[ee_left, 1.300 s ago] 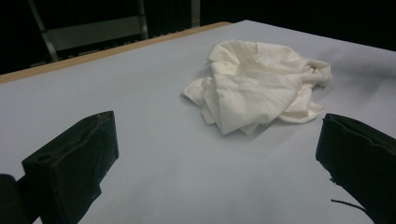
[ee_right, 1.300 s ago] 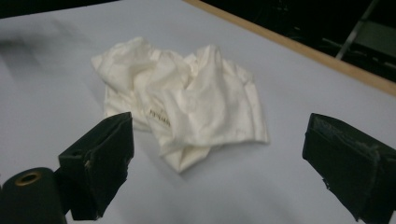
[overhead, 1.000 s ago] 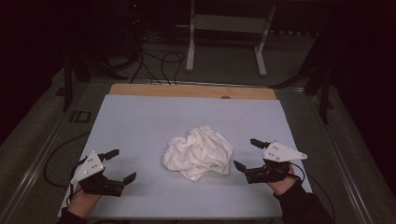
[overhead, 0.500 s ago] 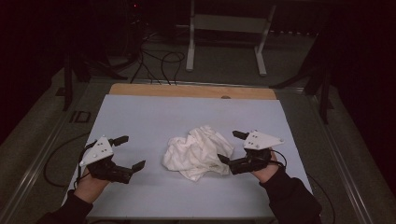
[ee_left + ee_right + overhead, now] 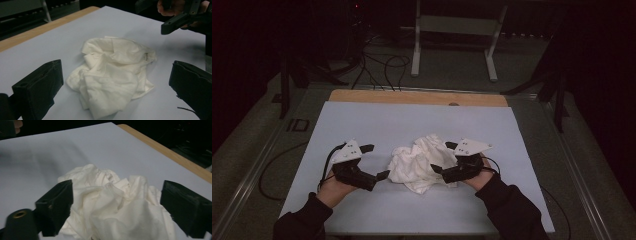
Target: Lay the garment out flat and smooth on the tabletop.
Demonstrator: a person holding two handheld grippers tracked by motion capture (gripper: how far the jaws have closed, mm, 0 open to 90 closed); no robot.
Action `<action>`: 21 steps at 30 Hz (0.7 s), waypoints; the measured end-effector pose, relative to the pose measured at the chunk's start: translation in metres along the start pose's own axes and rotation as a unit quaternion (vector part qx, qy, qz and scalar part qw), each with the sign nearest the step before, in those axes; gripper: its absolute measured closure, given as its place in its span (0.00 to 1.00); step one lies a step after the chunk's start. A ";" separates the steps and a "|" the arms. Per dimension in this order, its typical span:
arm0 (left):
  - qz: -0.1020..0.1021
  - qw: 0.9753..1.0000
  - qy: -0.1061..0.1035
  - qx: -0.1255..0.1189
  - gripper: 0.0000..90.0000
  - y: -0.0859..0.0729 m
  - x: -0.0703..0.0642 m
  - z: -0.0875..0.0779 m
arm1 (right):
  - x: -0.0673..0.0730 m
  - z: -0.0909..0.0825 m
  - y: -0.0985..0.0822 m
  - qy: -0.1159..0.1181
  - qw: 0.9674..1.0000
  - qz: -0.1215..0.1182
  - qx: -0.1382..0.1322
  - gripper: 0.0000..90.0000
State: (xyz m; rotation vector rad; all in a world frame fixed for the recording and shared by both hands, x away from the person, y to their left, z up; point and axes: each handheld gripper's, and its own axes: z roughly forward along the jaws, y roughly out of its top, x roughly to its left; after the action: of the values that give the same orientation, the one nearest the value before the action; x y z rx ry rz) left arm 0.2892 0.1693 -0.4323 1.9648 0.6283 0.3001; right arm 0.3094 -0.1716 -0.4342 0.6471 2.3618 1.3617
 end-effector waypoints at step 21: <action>0.002 0.997 -0.020 0.069 0.21 -0.012 -0.003 0.052 | 0.012 0.047 -0.012 0.025 0.999 0.009 0.046 0.34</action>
State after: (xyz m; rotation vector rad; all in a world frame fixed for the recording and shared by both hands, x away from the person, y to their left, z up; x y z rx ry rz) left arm 0.3068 0.1328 -0.4668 2.0997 0.6333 0.2234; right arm 0.3203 -0.1366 -0.4679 0.6698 2.4769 1.2965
